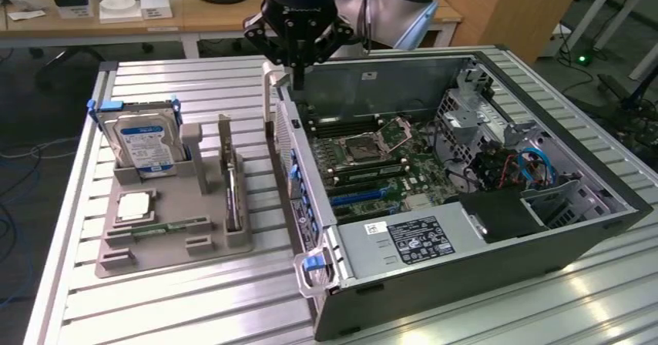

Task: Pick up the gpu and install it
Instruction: 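Reach for the gpu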

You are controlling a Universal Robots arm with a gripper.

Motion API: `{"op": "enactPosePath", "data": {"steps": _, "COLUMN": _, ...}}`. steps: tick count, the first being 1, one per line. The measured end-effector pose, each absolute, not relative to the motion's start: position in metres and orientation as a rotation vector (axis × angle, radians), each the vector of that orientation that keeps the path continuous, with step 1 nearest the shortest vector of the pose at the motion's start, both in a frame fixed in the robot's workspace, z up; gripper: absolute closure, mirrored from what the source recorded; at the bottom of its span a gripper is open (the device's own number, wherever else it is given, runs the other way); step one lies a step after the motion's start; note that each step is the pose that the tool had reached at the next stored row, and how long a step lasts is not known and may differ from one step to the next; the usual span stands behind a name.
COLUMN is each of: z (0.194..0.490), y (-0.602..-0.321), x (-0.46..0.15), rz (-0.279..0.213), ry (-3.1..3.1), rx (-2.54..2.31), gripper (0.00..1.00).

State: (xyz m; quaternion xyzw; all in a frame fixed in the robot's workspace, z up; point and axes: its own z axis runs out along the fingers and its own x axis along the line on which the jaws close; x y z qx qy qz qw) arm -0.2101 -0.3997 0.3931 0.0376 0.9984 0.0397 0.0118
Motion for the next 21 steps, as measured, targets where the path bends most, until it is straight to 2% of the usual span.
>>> {"op": "enactPosePath", "data": {"steps": 21, "z": 0.393, "y": -0.401, "x": -0.268, "rz": 0.119, "ry": 3.113, "rx": 0.117, "gripper": 0.9}}
